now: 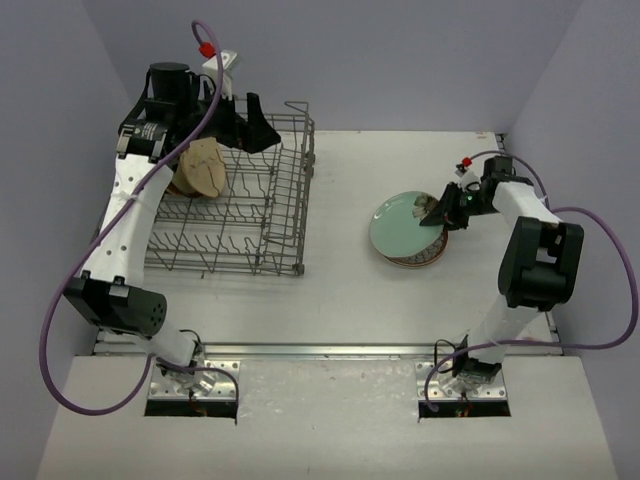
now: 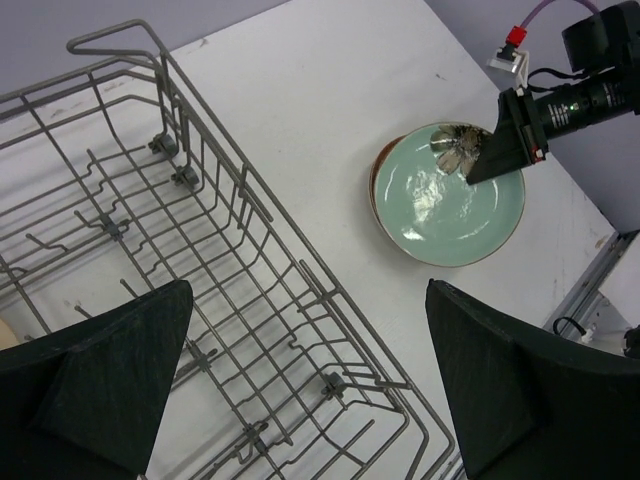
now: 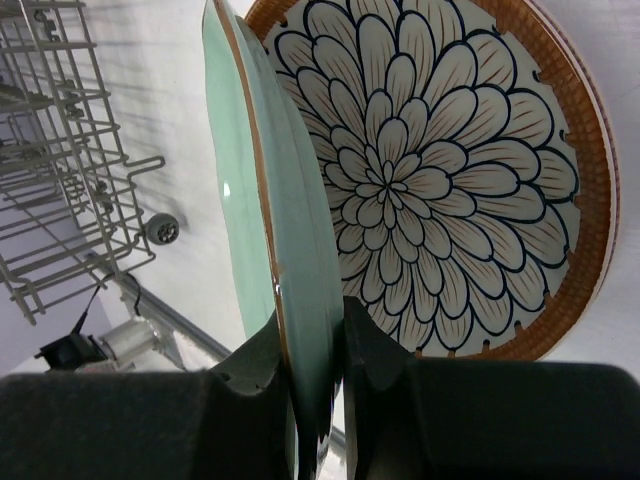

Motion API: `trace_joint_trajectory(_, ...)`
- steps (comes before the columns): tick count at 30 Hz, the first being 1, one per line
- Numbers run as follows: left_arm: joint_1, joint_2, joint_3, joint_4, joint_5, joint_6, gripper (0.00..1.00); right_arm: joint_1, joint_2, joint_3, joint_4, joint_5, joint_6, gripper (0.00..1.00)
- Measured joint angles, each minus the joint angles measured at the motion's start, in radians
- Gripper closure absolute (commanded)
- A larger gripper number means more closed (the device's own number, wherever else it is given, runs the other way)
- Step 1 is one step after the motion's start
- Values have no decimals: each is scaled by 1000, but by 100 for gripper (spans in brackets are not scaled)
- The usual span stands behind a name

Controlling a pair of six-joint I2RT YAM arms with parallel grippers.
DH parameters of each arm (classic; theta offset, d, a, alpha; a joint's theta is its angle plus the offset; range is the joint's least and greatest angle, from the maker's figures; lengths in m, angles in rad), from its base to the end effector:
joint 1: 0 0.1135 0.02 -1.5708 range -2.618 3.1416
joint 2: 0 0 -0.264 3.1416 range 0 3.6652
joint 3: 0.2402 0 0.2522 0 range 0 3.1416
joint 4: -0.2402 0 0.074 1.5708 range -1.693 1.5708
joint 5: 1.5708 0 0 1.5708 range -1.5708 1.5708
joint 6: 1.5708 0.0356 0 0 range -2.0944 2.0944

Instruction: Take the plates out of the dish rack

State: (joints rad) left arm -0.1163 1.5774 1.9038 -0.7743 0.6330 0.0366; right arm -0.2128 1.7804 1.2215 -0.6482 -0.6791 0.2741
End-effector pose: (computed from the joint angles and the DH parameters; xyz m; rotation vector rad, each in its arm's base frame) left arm 0.3225 -0.0589 0.4684 0.5494 1.9133 -0.6869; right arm 0.3474 -0.0522 0.1977 0.4716 2.6122 0.9501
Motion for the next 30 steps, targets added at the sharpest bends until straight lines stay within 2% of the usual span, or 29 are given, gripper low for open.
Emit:
trace_joint_trajectory(3,13,-14,-29,2,-12,-22,0,-1,49,43,-36,-10,-22,100)
trace_joint_trajectory(5,24,-16,-48,7,-13,-37,0,-1,78,80,-60,-13,-45,95)
trace_joint_trajectory(8,44,-17,-87,23,-22,-60,0,-3,117,120,-87,-19,-79,82)
trace_joint_trajectory(9,50,-18,-102,29,-30,-68,0,-4,128,129,-93,-22,-90,73)
trace_joint_trajectory(13,77,-22,-150,42,-117,-99,0,-9,159,135,-106,12,-133,53)
trace_joint_trajectory(18,104,-22,-170,48,-248,-116,0,-15,196,135,-144,99,-186,46)
trace_joint_trajectory(24,111,-24,-178,65,-316,-121,0,-20,200,135,-160,142,-216,34)
trace_joint_trajectory(30,110,-35,-206,84,-433,-120,0,1,160,137,-161,211,-250,32)
